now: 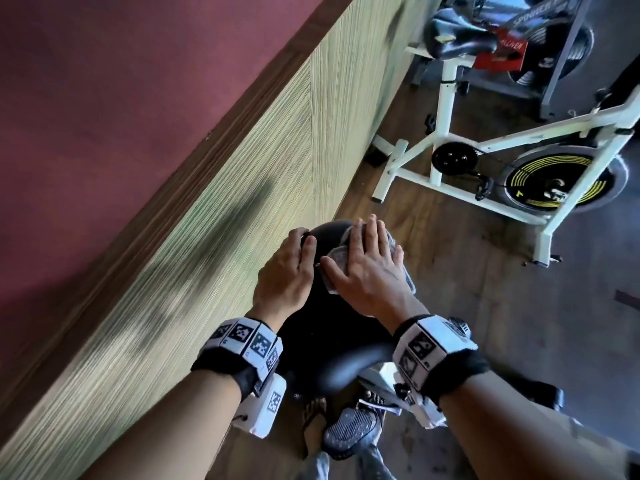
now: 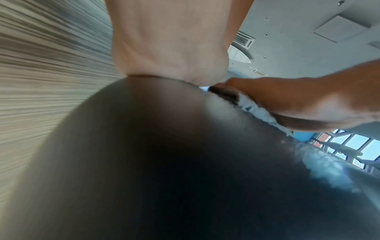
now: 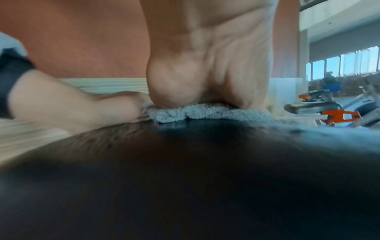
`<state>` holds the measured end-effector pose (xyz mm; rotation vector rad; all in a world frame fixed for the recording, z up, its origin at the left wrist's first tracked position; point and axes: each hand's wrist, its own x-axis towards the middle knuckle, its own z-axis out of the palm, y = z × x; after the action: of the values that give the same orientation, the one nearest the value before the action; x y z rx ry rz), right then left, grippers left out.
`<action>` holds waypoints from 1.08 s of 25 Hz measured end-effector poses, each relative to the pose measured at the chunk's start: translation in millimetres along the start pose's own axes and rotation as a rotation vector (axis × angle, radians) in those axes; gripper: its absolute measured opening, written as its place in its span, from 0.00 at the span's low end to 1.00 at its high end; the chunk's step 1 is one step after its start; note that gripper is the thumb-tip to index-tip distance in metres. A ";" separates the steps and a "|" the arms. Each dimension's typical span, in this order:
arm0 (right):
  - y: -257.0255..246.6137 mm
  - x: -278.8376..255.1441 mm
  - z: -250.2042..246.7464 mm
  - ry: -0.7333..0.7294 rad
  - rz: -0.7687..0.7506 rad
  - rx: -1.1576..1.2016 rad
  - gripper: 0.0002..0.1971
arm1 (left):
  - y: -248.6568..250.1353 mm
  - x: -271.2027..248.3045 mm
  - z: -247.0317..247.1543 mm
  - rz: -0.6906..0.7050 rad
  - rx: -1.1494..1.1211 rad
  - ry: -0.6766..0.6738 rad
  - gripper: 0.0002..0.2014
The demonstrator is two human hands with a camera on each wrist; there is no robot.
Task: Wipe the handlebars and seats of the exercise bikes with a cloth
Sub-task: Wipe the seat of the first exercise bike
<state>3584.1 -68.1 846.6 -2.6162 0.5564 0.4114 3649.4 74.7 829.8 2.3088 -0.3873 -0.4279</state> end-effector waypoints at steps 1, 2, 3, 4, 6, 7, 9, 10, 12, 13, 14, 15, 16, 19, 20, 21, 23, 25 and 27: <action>6.4 -14.0 3.4 0.029 0.020 0.010 0.49 | -0.8 0.5 0.5 0.008 0.002 0.003 0.18; 12.1 -29.5 8.1 0.051 0.050 0.013 0.49 | -2.1 0.3 1.1 0.013 0.014 0.001 0.18; 16.3 -42.9 12.5 0.071 0.092 -0.010 0.49 | -2.2 0.8 2.3 0.021 0.029 -0.003 0.18; 17.6 -50.8 16.3 0.086 0.142 -0.052 0.49 | -2.1 1.5 3.9 0.029 0.043 -0.001 0.18; 8.0 -44.2 19.0 0.102 0.243 -0.099 0.49 | -1.4 1.9 6.6 0.045 0.074 0.010 0.18; -0.2 -31.6 17.5 0.110 0.281 -0.095 0.50 | -0.7 3.1 7.4 0.048 0.088 0.013 0.18; -11.7 -7.6 15.2 0.128 0.308 -0.043 0.50 | -1.3 4.5 8.0 0.042 0.102 0.010 0.17; -12.1 -2.3 14.9 0.137 0.290 -0.018 0.50 | -2.1 4.1 7.9 0.041 0.101 0.010 0.17; -2.3 -13.8 14.3 0.167 0.219 0.000 0.48 | -2.3 3.5 7.1 0.047 0.106 0.003 0.17; 4.9 -27.3 15.2 0.178 0.189 -0.020 0.48 | -2.6 3.4 7.0 0.047 0.114 -0.001 0.16; 11.2 -42.1 16.9 0.178 0.171 -0.053 0.48 | -3.4 3.6 7.1 0.049 0.124 -0.001 0.16; 16.0 -53.7 18.0 0.162 0.177 -0.087 0.48 | -3.8 4.1 7.8 0.054 0.136 0.001 0.16; 18.8 -58.9 18.8 0.139 0.202 -0.107 0.48 | -3.4 3.2 8.7 0.058 0.147 0.005 0.16; 7.8 -34.7 13.8 0.127 0.278 -0.001 0.47 | -1.9 4.4 10.2 0.061 0.167 0.015 0.16; 3.0 -20.9 10.6 0.117 0.291 0.075 0.46 | -1.8 4.8 10.2 0.056 0.167 0.011 0.16; 0.0 -11.5 8.9 0.110 0.289 0.129 0.45 | -2.6 4.7 10.2 0.053 0.163 0.010 0.16; 3.2 -13.4 9.4 0.133 0.237 0.145 0.43 | -4.5 4.5 9.0 0.055 0.154 0.008 0.16; 17.2 -43.5 11.9 0.190 0.166 0.025 0.42 | -5.8 4.2 7.9 0.063 0.156 0.003 0.16; 30.9 -77.2 13.8 0.189 0.181 -0.105 0.41 | -5.0 4.7 8.7 0.060 0.176 0.003 0.16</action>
<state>3500.2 -62.8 852.3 -2.7327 0.8602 0.2558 3650.8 70.9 819.5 2.4601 -0.5092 -0.3737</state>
